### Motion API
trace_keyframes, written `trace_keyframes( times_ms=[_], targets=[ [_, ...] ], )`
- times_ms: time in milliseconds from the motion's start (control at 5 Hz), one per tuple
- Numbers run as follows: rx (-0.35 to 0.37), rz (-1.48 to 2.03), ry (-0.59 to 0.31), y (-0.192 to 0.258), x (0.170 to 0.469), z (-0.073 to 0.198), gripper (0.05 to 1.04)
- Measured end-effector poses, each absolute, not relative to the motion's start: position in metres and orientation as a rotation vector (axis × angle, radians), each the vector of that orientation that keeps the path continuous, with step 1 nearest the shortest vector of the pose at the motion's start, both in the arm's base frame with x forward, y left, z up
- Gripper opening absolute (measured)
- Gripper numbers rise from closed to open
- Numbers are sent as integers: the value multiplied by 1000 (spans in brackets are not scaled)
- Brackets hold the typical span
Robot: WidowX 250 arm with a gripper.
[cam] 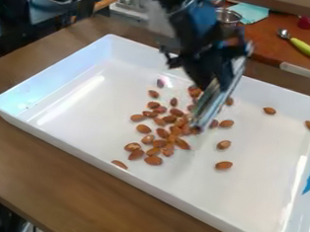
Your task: Sweep into pile
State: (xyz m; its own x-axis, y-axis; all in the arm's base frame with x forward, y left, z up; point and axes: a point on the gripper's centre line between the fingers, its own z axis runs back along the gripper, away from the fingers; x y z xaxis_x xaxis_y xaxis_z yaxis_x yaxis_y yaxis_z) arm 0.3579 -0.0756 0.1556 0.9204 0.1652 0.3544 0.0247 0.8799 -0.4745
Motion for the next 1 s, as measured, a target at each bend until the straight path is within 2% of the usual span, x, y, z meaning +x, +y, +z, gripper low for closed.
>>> trace_keyframes(
  times_ms=[200, 400, 600, 800, 1000],
  targets=[
    [-571, 21, -365, -110, 367, 157, 316],
    [-615, 5, -338, -137, 376, 151, 315],
    [-616, 25, -299, -151, 380, 137, 316],
    [-582, 53, -266, -160, 382, 120, 316],
    [-561, 57, -275, -164, 389, 117, 315]
  ],
)
